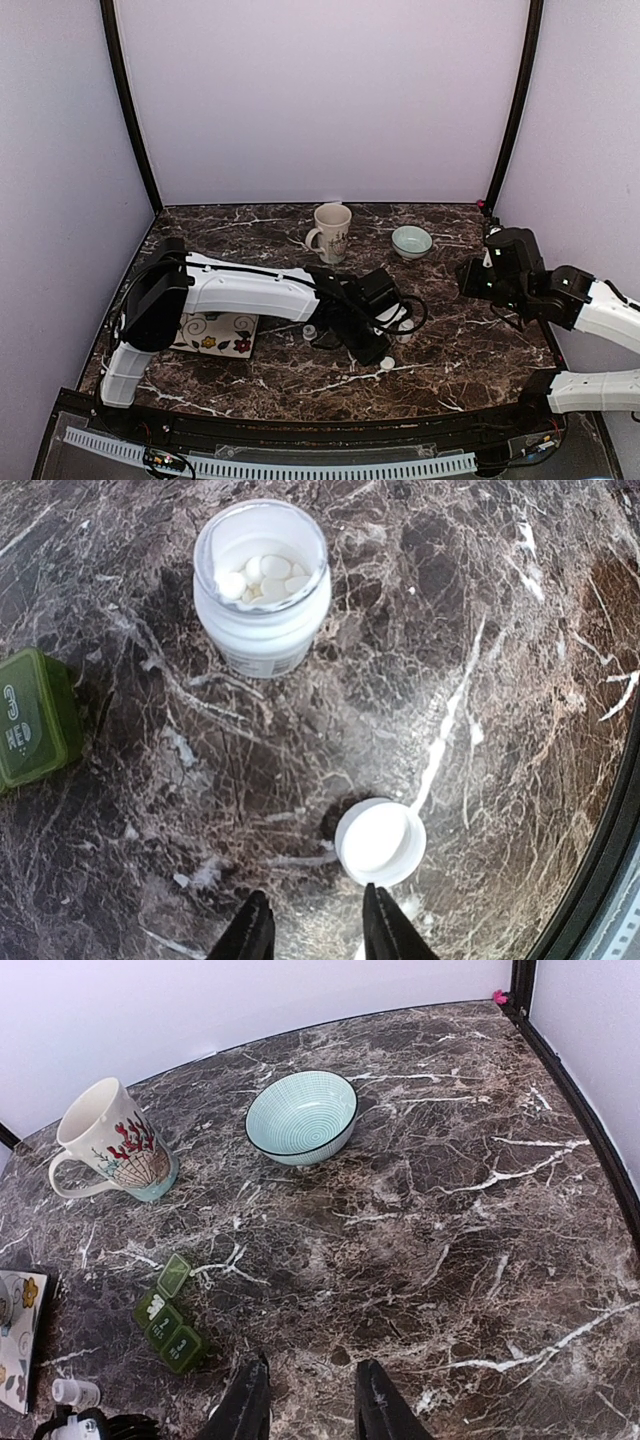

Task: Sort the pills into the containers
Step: Pick up the lid of the pill container from the center of the board.

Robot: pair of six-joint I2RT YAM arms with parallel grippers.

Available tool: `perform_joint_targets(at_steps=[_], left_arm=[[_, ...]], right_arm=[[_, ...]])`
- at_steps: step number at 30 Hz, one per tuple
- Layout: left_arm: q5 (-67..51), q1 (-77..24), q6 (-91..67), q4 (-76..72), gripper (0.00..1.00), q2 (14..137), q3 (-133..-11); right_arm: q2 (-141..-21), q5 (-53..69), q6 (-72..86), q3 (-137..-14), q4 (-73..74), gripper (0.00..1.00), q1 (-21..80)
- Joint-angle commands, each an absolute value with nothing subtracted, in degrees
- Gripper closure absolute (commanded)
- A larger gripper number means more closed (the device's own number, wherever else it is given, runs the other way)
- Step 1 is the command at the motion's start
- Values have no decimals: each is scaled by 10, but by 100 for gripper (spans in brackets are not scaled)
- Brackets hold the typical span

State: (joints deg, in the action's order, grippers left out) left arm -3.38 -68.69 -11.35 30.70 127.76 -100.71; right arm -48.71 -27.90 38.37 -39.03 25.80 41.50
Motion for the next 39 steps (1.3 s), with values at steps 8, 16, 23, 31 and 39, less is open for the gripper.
perform_joint_targets(at_steps=[8, 16, 23, 31, 39], left_arm=[[-40, -691, -126, 333, 70, 1290, -1043], [-43, -692, -128, 339, 71, 1294, -1050], [-40, -695, -128, 346, 72, 1303, -1061], [-42, -698, -128, 358, 72, 1319, -1082], [-37, -699, -126, 366, 73, 1328, -1085]], right_arm=[[-475, -268, 394, -379, 245, 72, 412], [-468, -263, 399, -374, 246, 72, 412], [-457, -263, 402, -375, 249, 72, 412], [-453, -262, 403, -372, 252, 72, 412], [-446, -262, 406, -369, 253, 73, 412]])
